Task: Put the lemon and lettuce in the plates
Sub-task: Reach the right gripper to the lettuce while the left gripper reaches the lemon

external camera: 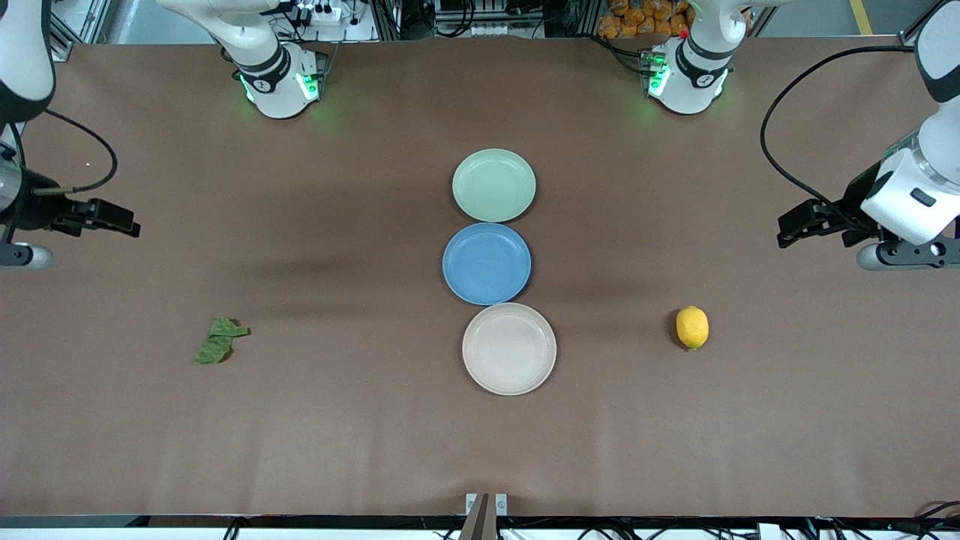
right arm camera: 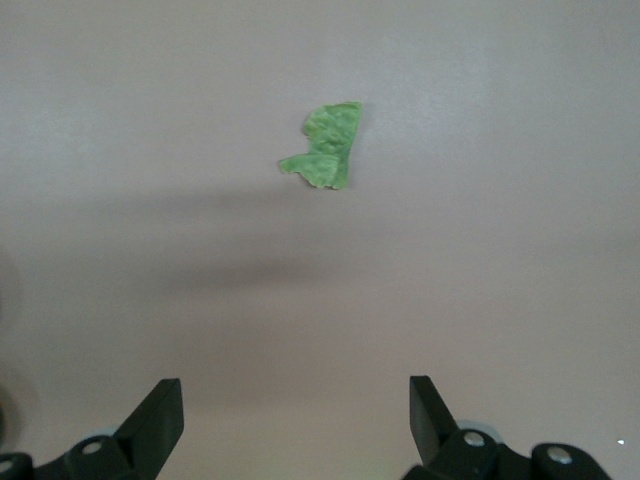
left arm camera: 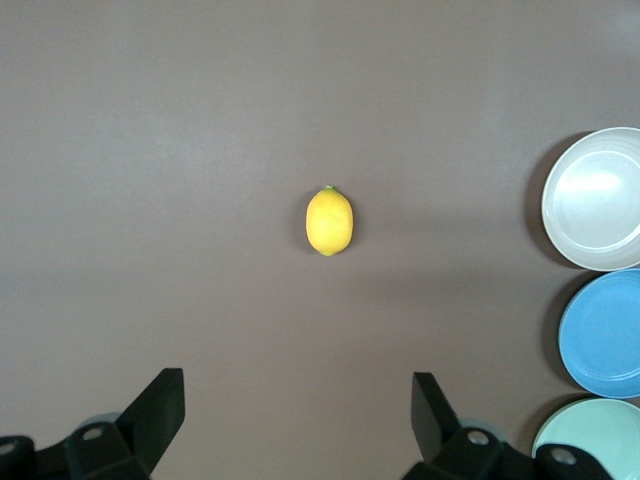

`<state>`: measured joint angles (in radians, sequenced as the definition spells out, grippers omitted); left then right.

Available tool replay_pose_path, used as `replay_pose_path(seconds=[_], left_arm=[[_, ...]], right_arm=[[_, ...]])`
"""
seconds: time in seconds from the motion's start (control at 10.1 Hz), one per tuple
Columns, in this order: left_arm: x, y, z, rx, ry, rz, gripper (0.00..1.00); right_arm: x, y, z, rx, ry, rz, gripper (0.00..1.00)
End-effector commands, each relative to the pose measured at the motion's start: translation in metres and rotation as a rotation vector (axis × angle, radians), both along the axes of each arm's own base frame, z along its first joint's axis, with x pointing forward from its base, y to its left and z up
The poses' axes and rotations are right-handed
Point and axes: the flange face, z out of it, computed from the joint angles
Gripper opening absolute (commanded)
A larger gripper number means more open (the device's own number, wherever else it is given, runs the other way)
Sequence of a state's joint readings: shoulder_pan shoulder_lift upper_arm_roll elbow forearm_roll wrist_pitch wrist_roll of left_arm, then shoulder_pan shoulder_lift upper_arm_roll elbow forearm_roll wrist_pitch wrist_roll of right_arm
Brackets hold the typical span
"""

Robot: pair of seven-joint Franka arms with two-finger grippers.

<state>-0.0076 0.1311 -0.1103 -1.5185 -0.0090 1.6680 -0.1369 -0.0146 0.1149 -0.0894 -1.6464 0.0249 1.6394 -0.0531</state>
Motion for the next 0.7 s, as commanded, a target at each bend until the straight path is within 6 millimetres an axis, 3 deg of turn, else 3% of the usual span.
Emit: replay_pose_path(seconds=[0.0, 0.3, 0.6], left_arm=[[0.003, 0.002, -0.002, 0.022, -0.017, -0.024, 1.00], [0.014, 0.002, -0.023, 0.019, 0.000, -0.024, 1.00], [0.025, 0.000, -0.046, 0.016, 0.016, -0.027, 1.00]], right_arm=[[0.018, -0.010, -0.038, 0.021, 0.024, -0.012, 1.00], [0.036, -0.031, -0.090, 0.017, 0.050, -0.045, 1.00], [0.048, -0.040, -0.128, 0.014, 0.055, -0.059, 1.00]])
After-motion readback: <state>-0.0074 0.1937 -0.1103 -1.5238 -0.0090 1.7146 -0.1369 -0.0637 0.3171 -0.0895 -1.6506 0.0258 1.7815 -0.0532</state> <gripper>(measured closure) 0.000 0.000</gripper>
